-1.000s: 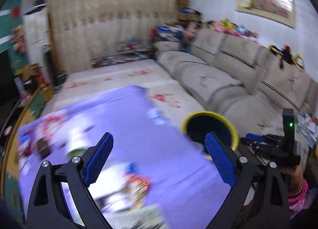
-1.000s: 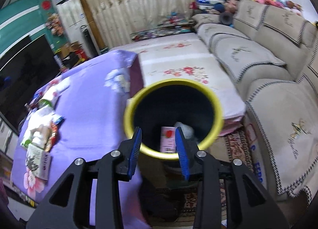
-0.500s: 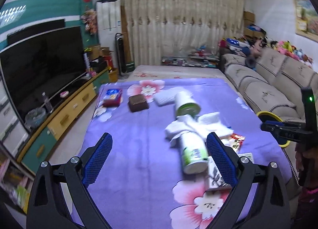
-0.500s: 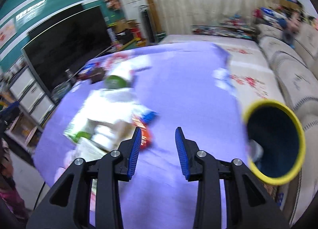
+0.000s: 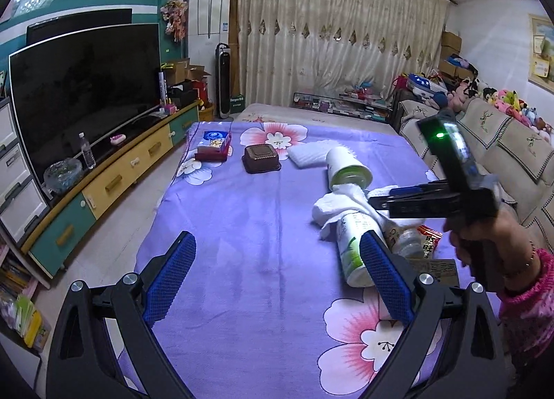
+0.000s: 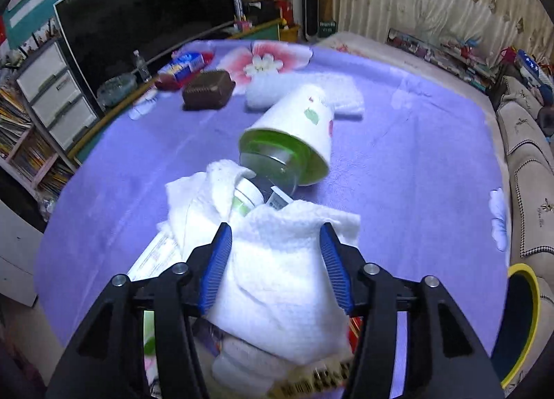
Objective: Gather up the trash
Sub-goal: 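Grasp the white tissues with the right gripper, then carry the tissues into the bin and open the right gripper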
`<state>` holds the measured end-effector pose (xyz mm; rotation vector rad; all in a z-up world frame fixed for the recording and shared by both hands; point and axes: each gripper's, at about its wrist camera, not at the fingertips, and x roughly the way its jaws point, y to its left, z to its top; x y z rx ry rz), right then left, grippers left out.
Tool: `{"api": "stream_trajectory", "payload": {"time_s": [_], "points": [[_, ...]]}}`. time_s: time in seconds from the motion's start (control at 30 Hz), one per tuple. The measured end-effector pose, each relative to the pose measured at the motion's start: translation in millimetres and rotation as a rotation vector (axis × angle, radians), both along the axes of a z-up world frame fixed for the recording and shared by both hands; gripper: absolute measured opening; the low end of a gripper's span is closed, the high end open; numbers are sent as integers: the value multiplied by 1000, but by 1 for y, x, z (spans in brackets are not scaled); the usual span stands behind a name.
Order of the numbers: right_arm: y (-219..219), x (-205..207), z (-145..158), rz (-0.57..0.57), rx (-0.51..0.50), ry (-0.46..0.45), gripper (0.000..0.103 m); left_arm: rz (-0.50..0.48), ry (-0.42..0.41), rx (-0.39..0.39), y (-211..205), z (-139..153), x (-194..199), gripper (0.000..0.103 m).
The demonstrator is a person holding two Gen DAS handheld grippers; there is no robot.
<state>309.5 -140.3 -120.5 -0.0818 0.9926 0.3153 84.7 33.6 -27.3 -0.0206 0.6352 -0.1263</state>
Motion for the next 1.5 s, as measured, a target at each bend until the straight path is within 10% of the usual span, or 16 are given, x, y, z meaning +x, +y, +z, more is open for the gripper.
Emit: {"api": "stream_trajectory", "payload": {"time_s": [0.2,1.0,1.5], "points": [[6,14,-12,9,-29,19,5,11,18,-13,4,-8,6,94],[-106,-61,157,-149,153,-364,4,-24,14,10,-18,-10,9,94],[-268,-100,114,-502,50,-295,4,-90,28,30,-54,-12,19,94]]}}
